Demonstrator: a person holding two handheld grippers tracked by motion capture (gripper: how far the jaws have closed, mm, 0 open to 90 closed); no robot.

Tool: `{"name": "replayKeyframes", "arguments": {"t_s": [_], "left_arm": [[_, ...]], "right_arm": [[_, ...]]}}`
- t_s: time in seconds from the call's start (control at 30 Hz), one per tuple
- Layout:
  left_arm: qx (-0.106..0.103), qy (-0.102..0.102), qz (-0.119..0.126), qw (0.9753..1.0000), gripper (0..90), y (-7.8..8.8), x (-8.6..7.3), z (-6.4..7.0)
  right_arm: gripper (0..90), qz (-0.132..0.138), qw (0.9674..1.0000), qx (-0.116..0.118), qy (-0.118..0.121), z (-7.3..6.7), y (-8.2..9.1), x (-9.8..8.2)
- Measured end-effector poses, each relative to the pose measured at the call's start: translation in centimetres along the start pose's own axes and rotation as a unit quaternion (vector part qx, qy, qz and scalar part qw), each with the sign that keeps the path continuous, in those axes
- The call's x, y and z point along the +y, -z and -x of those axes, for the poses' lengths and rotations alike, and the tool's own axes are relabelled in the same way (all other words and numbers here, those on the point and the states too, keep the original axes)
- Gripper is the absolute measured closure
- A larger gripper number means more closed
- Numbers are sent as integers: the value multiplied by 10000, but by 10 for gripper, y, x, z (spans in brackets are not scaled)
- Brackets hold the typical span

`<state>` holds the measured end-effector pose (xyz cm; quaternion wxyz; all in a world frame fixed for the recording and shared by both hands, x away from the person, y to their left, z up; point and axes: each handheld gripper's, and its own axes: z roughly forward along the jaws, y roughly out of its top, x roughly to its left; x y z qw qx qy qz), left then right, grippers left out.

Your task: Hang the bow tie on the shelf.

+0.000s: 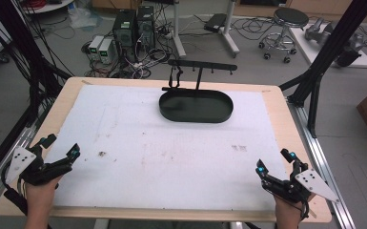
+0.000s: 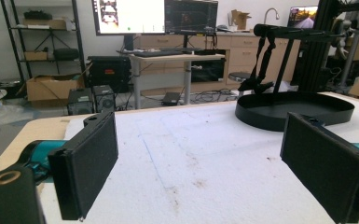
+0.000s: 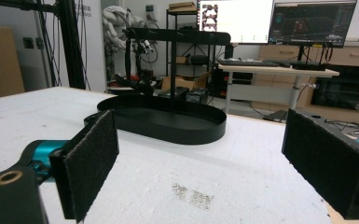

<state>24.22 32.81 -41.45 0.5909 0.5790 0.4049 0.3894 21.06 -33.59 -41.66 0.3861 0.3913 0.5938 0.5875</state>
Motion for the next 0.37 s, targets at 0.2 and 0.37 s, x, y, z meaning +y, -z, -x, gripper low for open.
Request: {"name": "replayKeyframes", "arguments": {"t_s": [0.2,0.37], "left_arm": [[-57,-8,-26,10000,116,-2,0,1],[-60,-8,-15,10000,116,-2,1,1]], "right_arm": [[99,-8,9999,-122,-69,2,1,0],[99,12,9998,-162,-82,2,3,0]]}}
